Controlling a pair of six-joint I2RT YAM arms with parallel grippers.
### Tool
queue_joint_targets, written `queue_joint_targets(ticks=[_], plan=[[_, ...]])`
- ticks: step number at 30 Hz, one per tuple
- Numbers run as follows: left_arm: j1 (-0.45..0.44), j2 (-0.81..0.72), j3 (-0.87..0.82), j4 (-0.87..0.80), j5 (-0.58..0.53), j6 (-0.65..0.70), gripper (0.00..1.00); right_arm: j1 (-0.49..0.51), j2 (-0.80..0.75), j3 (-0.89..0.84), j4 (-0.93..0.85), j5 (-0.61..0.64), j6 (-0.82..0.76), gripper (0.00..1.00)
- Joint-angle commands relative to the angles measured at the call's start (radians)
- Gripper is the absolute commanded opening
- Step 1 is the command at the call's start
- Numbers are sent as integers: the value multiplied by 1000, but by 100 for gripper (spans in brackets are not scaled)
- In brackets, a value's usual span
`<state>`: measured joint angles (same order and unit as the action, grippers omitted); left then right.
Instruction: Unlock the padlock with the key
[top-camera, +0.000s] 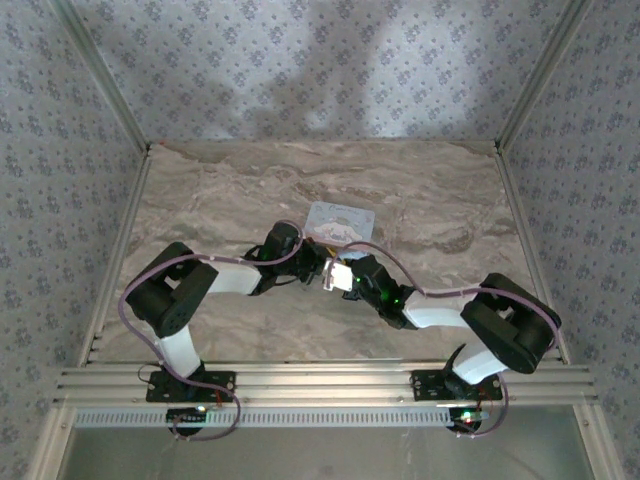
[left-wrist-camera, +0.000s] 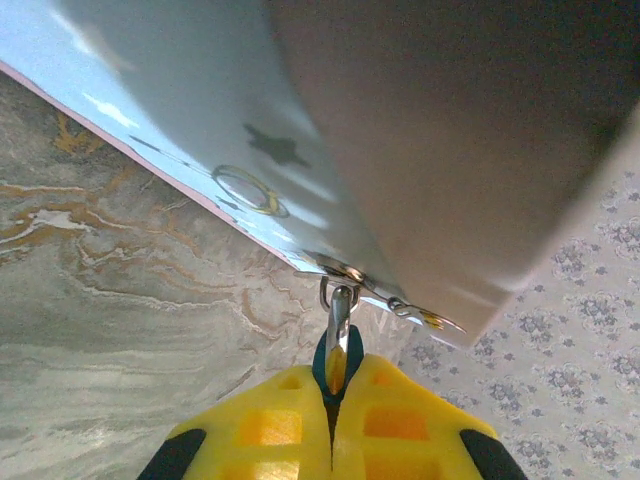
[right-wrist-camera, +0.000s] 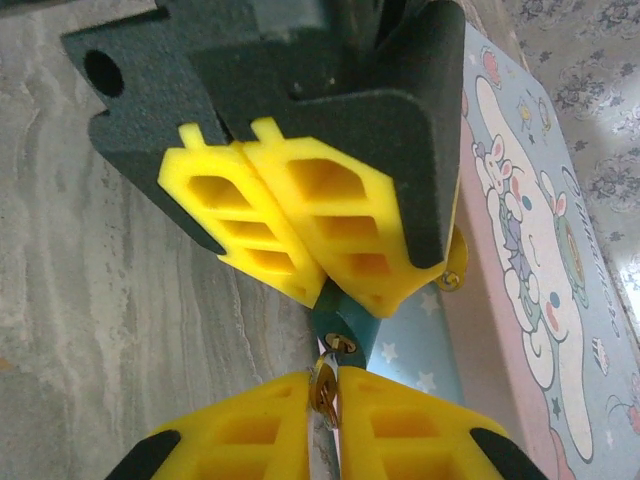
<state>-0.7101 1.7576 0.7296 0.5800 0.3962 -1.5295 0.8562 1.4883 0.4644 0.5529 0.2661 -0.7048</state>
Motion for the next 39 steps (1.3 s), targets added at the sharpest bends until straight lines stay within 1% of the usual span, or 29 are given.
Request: queue_joint_targets(ticks=[1, 7, 12, 15, 19, 26, 29, 36, 39], plan=[[-8, -20, 18, 58, 24, -8, 0, 5, 12, 27, 36, 25, -5, 13], [-9, -14, 18, 67, 30, -15, 0, -1, 17, 31, 56, 58, 12, 4], [-8, -12, 16, 72, 28, -16, 0, -4, 4, 46, 52, 67, 59, 0], [-8, -14, 15, 73, 29, -17, 0, -8, -6, 59, 33, 64, 123, 0], [-9, -14, 14, 76, 28, -18, 0, -9, -11, 62, 18, 50, 260, 0], [-9, -5, 8, 86, 25, -23, 0, -16, -7, 18, 84, 13, 466, 0], [-12, 1, 5, 95, 23, -27, 0, -25, -6, 1, 108, -16, 532, 0], [-12, 2, -1, 90, 13, -14, 0, -39, -1, -27, 124, -46, 598, 0], [-12, 2, -2, 75, 6, 2, 15, -48, -3, -38, 116, -86, 657, 0]])
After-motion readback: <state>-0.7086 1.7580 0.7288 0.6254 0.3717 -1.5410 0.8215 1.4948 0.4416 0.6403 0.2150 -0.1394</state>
